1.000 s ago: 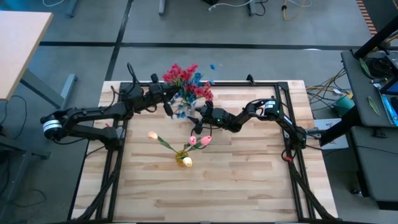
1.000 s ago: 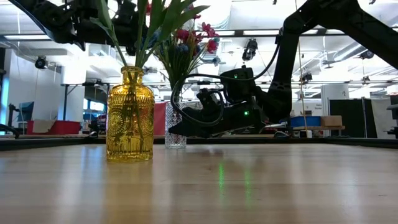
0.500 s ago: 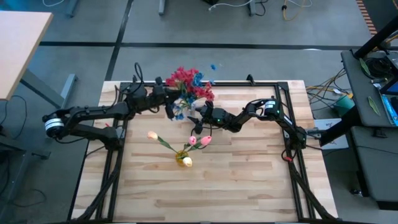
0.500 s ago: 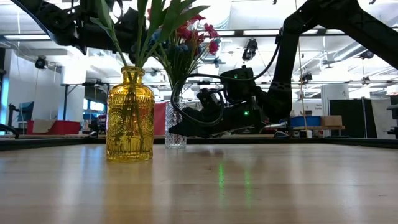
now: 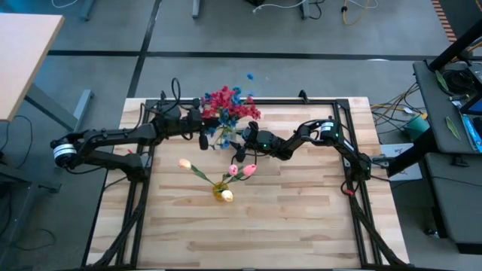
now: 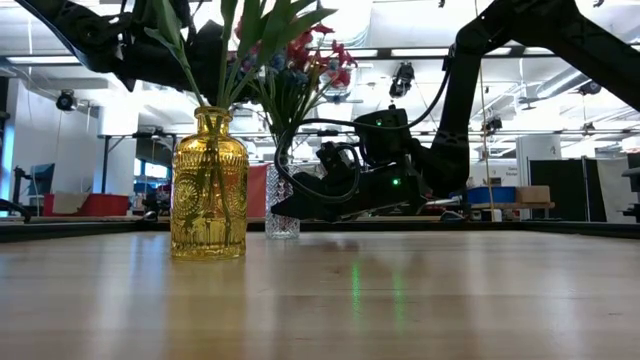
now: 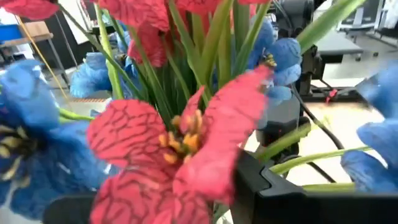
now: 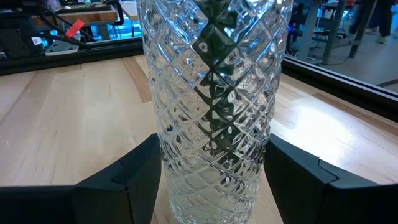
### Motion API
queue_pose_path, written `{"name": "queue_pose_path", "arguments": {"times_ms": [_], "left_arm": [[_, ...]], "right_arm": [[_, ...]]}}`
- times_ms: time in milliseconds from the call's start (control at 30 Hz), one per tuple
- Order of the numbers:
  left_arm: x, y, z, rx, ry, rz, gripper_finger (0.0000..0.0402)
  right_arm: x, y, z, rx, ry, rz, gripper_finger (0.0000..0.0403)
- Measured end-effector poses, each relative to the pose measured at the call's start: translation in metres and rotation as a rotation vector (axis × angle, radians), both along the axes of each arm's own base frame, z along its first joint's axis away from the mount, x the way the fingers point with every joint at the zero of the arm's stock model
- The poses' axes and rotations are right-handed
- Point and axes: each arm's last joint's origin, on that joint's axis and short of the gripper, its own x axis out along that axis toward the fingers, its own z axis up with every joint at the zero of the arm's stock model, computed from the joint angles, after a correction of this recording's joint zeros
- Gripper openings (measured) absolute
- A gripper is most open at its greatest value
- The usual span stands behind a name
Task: Sort flowers into vase by color
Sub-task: Put the red flowers into the transparent vase, then return to Home Position
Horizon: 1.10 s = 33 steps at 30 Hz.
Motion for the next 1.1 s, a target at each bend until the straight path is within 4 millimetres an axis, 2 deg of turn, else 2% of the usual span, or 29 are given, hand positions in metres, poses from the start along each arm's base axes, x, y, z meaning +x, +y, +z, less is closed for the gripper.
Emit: {"name": "queue_pose_path", "arguments": {"times_ms": [633, 767, 967, 1100], "left_arm": [[-0.008, -0.001, -0.019, 0.04, 0.027, 0.053, 0.0015], [-0.008, -0.002, -0.018, 0.038, 0.03, 0.053, 0.0041], [-0.011, -0.003, -0.013, 0.047, 0.011, 0.053, 0.0107], [-0.014, -0.005, -0.009, 0.045, 0.005, 0.054, 0.0144]], "right_arm": [[0.0, 0.0, 0.0, 0.007, -0.003, -0.001, 0.0235], [0.0, 0.0, 0.0, 0.007, -0.003, -0.001, 0.0238], [0.0, 0.0, 0.0, 0.008, -0.005, -0.002, 0.0239], [0.0, 0.0, 0.0, 0.015, -0.009, -0.003, 0.0267]]}}
